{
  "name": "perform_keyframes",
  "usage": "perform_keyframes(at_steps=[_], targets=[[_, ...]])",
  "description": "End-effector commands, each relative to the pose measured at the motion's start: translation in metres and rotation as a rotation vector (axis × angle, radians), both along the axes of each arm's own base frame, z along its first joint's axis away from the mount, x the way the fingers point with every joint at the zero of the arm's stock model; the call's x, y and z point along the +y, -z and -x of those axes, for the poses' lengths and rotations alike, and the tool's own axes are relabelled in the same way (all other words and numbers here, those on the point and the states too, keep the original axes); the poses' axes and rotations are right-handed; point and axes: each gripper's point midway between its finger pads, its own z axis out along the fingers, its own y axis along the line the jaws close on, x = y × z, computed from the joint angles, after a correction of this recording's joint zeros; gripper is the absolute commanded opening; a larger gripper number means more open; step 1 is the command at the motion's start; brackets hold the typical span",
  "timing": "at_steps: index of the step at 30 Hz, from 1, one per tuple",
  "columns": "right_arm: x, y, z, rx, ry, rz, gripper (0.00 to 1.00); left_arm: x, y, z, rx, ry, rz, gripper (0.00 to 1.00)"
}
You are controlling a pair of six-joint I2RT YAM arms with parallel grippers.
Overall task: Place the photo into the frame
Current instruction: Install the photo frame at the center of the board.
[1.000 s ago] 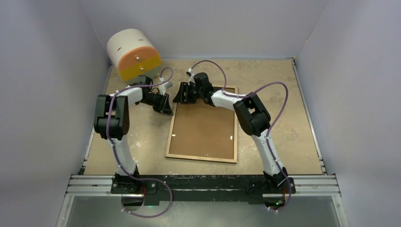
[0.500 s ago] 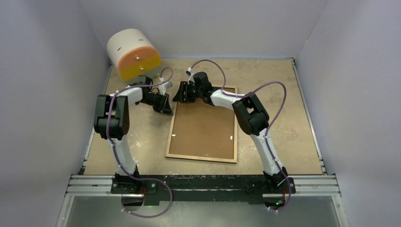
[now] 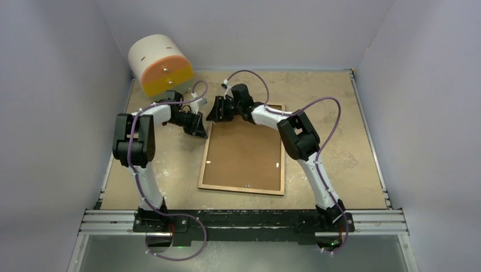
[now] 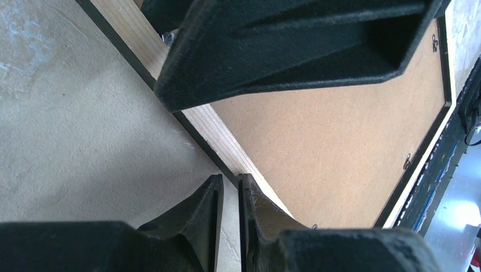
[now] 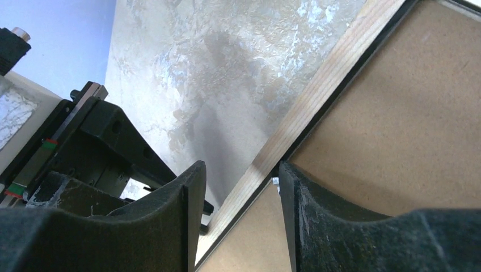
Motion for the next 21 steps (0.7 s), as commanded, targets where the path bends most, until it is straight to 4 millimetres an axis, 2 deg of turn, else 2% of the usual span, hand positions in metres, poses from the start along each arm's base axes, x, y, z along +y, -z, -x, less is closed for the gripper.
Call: perform_keyframes(at_steps=[1,4,12,17,21], targets=[[0.005,-0.007,0.008,0.012,-0.08,-0.011,0.52,0.0,0.001,-0.006,-0.032,0.025,-0.011,0.18],[0.002,-0.011,0.006,0.009,-0.077,-0.016,0.52,0.0,-0.001,-0.007,-0.038,0.025,-0.011,0.18],[0.004,-0.034,-0.004,-0.011,-0.095,-0.048,0.53,0.0,-0.005,-0.007,-0.043,0.029,-0.015,0.18],[-0.005,-0.034,-0.008,-0.036,-0.081,-0.021,0.55,0.001,-0.006,-0.006,-0.043,0.03,-0.017,0.18],[-0.007,-0.02,-0.005,-0.008,-0.081,0.0,0.55,0.0,-0.002,-0.005,-0.035,0.027,-0.014,0.18]])
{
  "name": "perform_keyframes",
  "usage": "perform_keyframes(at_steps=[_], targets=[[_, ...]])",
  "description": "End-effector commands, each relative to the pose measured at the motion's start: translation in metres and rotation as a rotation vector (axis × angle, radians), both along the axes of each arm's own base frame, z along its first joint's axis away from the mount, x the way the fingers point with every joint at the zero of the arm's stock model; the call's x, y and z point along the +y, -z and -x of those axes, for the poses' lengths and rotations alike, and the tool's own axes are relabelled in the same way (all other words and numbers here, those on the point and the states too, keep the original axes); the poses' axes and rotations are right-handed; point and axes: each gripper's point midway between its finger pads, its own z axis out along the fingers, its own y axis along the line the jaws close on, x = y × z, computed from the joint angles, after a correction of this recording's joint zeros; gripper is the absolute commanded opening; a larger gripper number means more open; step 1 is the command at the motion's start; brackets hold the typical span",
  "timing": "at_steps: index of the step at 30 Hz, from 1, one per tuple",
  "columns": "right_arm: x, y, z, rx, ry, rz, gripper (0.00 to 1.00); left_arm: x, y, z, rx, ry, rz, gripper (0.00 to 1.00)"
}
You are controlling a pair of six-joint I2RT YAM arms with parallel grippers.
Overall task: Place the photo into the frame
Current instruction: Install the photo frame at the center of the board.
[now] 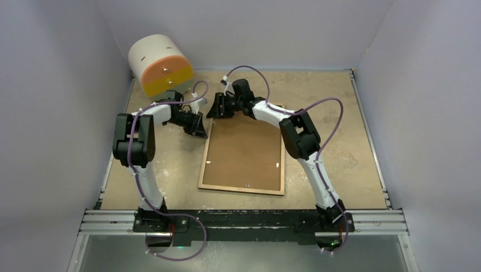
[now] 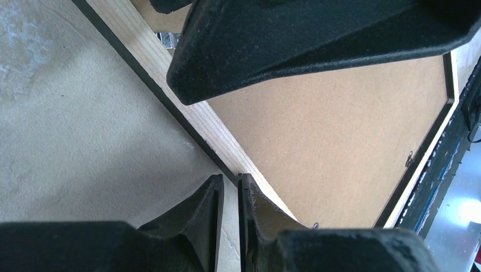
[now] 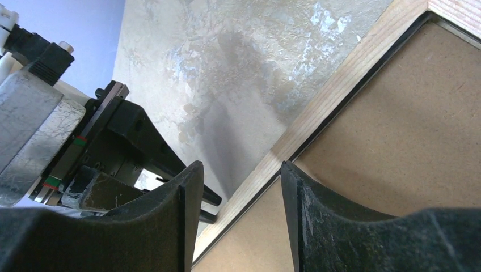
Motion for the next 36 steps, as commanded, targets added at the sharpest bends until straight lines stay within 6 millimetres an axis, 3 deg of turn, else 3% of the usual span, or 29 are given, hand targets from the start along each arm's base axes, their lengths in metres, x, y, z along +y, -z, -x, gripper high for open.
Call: perform_keyframes(at_steps=[1,15,21,24,27,32,36], targets=[[-0.004,0.0,0.002,-0.005,-0.02,0.011,0.55,0.0,-0.001,-0.006,-0.03,0.015,-0.008,0.18],[-0.001,0.018,0.014,0.04,-0.056,0.009,0.52,0.0,-0.003,-0.006,-0.036,0.015,-0.007,0.18],[0.006,0.016,0.025,0.062,-0.093,-0.005,0.51,-0.001,-0.002,-0.006,-0.032,0.014,-0.007,0.18],[0.003,0.001,0.022,0.058,-0.09,-0.024,0.53,0.0,-0.008,-0.007,-0.039,0.023,-0.008,0.18],[-0.004,-0.036,0.005,-0.001,-0.045,-0.058,0.62,0.002,-0.017,-0.006,-0.061,0.045,-0.017,0.19],[-0.045,-0.096,-0.023,-0.077,0.094,-0.089,0.74,0.014,-0.032,-0.006,-0.107,0.075,-0.056,0.23],[-0.12,-0.112,-0.044,-0.077,0.327,-0.061,0.89,0.029,-0.031,-0.001,-0.146,0.116,-0.124,0.25]])
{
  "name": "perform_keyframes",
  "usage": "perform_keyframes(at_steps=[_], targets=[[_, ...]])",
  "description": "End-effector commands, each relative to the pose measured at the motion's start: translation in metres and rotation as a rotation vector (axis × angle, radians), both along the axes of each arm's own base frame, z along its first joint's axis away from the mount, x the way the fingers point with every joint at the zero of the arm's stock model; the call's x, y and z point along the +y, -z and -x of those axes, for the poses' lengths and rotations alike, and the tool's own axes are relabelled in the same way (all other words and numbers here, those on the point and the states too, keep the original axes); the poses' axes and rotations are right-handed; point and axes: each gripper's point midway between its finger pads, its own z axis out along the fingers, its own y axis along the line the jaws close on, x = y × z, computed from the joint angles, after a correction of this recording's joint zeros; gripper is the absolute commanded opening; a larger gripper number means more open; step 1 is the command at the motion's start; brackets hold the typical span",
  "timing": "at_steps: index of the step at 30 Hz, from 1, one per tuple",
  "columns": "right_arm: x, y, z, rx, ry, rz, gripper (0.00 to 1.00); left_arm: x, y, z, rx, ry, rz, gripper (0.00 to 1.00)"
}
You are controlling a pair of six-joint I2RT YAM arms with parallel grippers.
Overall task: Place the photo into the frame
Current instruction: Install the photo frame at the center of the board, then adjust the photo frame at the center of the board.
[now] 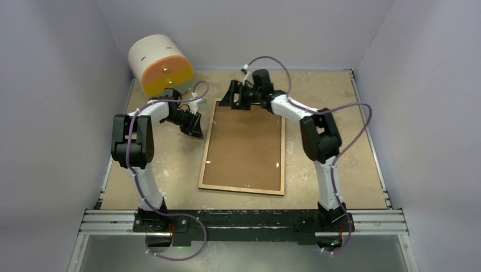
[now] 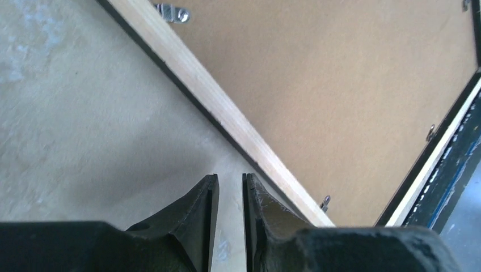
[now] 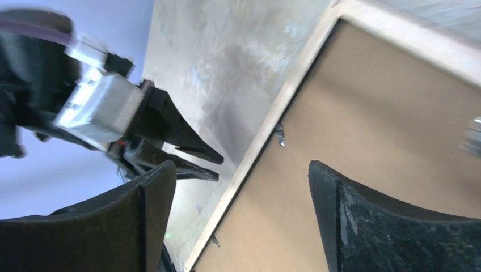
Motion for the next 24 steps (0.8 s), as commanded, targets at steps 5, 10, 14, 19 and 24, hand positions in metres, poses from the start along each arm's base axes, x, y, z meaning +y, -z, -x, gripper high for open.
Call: perform_keyframes(at_steps=[5,10,14,19,24], targets=[[-0.193,-0.049,-0.041,-0.064,0.574,0.11,0.95,0.026,-0.001,0.018,-0.168,0.144,-0.179,0.27],[-0.271,-0.001,-0.028,0.049,0.776,0.254,0.96,0.013,0.019,0.049,-0.188,0.246,-0.26,0.27],[-0.274,0.029,-0.027,0.122,0.767,0.27,0.96,0.002,0.03,0.069,-0.169,0.307,-0.283,0.27],[-0.24,0.051,-0.043,0.181,0.648,0.211,0.92,-0.019,0.035,0.089,-0.163,0.379,-0.285,0.27],[-0.174,0.045,-0.057,0.174,0.471,0.153,0.91,-0.061,0.034,0.113,-0.158,0.49,-0.237,0.28]])
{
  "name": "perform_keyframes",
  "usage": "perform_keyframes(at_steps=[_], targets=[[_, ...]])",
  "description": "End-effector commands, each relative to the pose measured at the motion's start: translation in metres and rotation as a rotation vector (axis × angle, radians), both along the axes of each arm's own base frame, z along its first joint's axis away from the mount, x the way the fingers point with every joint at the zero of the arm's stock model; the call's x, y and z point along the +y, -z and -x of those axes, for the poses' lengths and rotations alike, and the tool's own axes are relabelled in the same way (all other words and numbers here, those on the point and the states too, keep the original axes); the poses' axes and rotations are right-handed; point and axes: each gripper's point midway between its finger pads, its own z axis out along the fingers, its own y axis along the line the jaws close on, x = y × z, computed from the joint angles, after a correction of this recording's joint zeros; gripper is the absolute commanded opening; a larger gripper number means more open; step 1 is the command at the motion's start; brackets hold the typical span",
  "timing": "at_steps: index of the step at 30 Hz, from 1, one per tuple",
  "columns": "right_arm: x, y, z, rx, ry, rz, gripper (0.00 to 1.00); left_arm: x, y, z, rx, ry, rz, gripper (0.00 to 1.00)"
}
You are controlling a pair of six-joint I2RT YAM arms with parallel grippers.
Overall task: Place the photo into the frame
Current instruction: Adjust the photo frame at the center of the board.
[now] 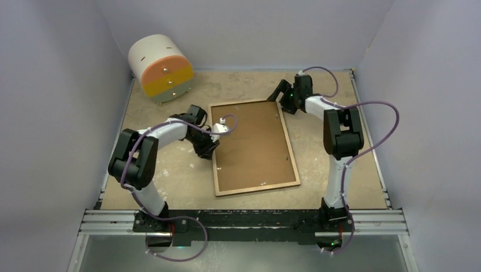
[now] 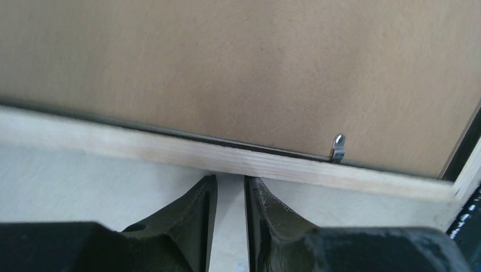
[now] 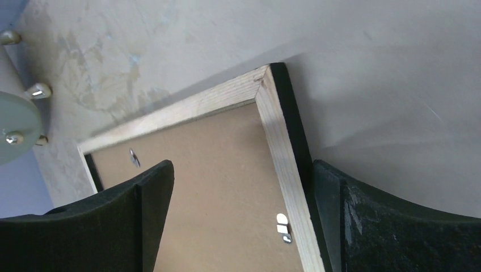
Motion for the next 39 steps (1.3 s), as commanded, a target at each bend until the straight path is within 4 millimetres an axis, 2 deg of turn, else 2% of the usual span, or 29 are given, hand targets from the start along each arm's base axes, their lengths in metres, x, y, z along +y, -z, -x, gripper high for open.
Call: perform_keyframes(at_steps=[1,2,4,6,9,11,14,17,19,21,24,26,27,29,32,34,36,39], targets=[[0.089,-0.013,0.006,0.027,-0.237,-0.106,0.91,-0.045,0.012,0.039,0.074,0.135,0.026,0.29],[0.105,-0.02,0.001,0.013,-0.276,-0.124,0.91,-0.057,0.011,0.046,0.08,0.169,0.034,0.29],[0.15,-0.025,0.011,0.022,-0.387,-0.161,0.91,-0.082,0.009,0.06,0.099,0.237,0.049,0.3],[0.185,-0.03,0.019,0.026,-0.478,-0.183,0.91,-0.103,0.007,0.076,0.12,0.309,0.064,0.33],[0.227,-0.038,0.03,0.007,-0.6,-0.22,0.91,-0.121,0.001,0.084,0.128,0.359,0.094,0.37],[0.245,-0.041,0.04,0.015,-0.672,-0.248,0.91,-0.124,-0.006,0.081,0.128,0.361,0.099,0.41],[0.261,-0.048,0.052,0.015,-0.756,-0.288,0.91,-0.122,-0.016,0.074,0.094,0.357,0.095,0.43],[0.259,-0.064,0.055,-0.015,-0.786,-0.271,0.93,-0.113,-0.035,0.064,0.064,0.321,0.124,0.5],[0.24,-0.076,0.038,-0.066,-0.708,-0.184,0.97,-0.103,-0.048,0.058,0.054,0.296,0.147,0.59],[0.211,-0.095,0.019,-0.12,-0.605,-0.119,0.99,-0.087,-0.062,0.051,0.042,0.27,0.157,0.64],[0.153,-0.124,-0.001,-0.181,-0.413,-0.068,0.99,-0.057,-0.087,0.04,0.013,0.237,0.179,0.65],[0.108,-0.131,-0.003,-0.184,-0.271,-0.033,0.99,-0.036,-0.098,0.03,-0.022,0.216,0.172,0.66],[0.083,-0.144,0.0,-0.2,-0.197,-0.01,0.99,-0.025,-0.102,0.023,-0.05,0.193,0.162,0.66],[0.038,-0.139,0.015,-0.182,-0.066,0.039,0.99,0.0,-0.105,0.001,-0.106,0.124,0.131,0.66],[-0.009,-0.117,0.051,-0.148,0.052,0.075,0.99,0.043,-0.1,-0.036,-0.16,-0.018,0.072,0.64],[-0.033,-0.086,0.085,-0.067,0.102,0.117,0.99,0.076,-0.088,-0.062,-0.165,-0.137,0.049,0.61],[-0.052,-0.068,0.115,-0.02,0.158,0.15,0.99,0.101,-0.073,-0.078,-0.146,-0.228,0.034,0.55],[-0.073,-0.061,0.154,-0.042,0.24,0.169,0.99,0.123,-0.047,-0.086,-0.107,-0.297,0.016,0.52]])
